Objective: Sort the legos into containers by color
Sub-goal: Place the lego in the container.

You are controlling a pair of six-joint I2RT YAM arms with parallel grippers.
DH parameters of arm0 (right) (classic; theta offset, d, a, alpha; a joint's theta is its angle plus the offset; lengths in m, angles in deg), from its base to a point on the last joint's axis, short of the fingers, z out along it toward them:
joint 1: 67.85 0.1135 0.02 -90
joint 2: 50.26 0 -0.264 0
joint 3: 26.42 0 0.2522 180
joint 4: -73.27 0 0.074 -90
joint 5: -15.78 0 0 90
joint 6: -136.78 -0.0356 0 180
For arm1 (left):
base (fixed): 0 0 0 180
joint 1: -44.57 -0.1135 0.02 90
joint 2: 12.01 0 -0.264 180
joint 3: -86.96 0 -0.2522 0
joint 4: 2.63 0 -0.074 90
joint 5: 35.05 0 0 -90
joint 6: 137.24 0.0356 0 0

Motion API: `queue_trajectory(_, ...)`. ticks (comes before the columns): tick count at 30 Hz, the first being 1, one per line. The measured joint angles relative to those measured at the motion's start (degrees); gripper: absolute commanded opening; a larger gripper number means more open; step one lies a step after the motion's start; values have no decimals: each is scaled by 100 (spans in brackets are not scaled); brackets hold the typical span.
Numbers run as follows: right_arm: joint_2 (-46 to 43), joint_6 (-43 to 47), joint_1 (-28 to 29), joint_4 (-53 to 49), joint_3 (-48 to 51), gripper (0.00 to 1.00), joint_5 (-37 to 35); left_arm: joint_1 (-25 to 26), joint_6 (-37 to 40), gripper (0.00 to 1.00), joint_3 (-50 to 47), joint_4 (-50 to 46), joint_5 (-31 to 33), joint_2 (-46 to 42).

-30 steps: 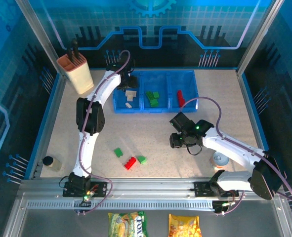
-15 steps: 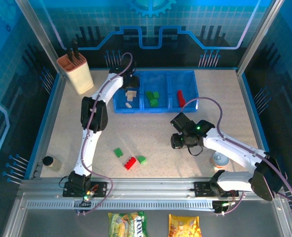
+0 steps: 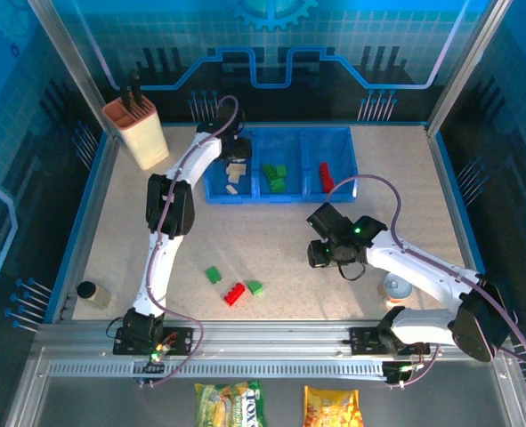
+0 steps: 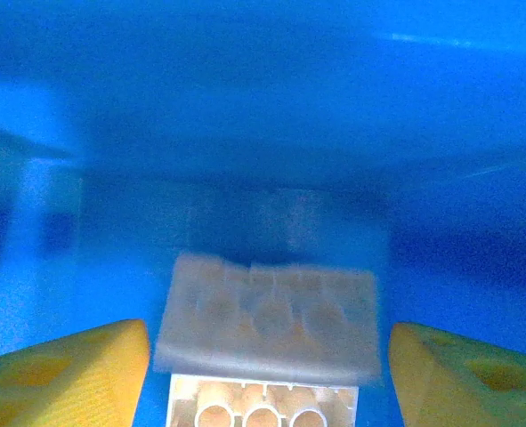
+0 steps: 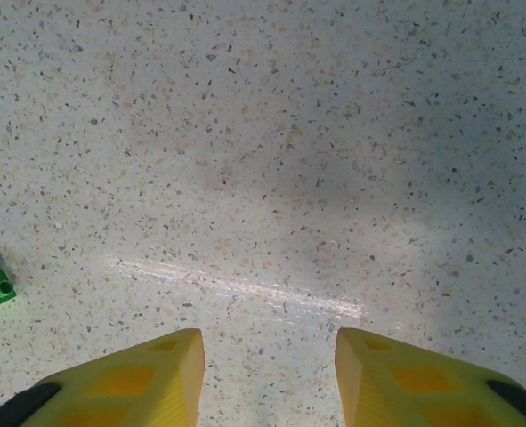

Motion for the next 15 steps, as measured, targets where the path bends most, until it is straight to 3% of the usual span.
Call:
queue_trajectory(8,2,2,22,7,-24,45,-9,0,2,73,-85,0,-59,-83)
queue_trajectory(15,101,4,125,35,-166,45,-37,4,2,71,-1084,20,-295,-1021)
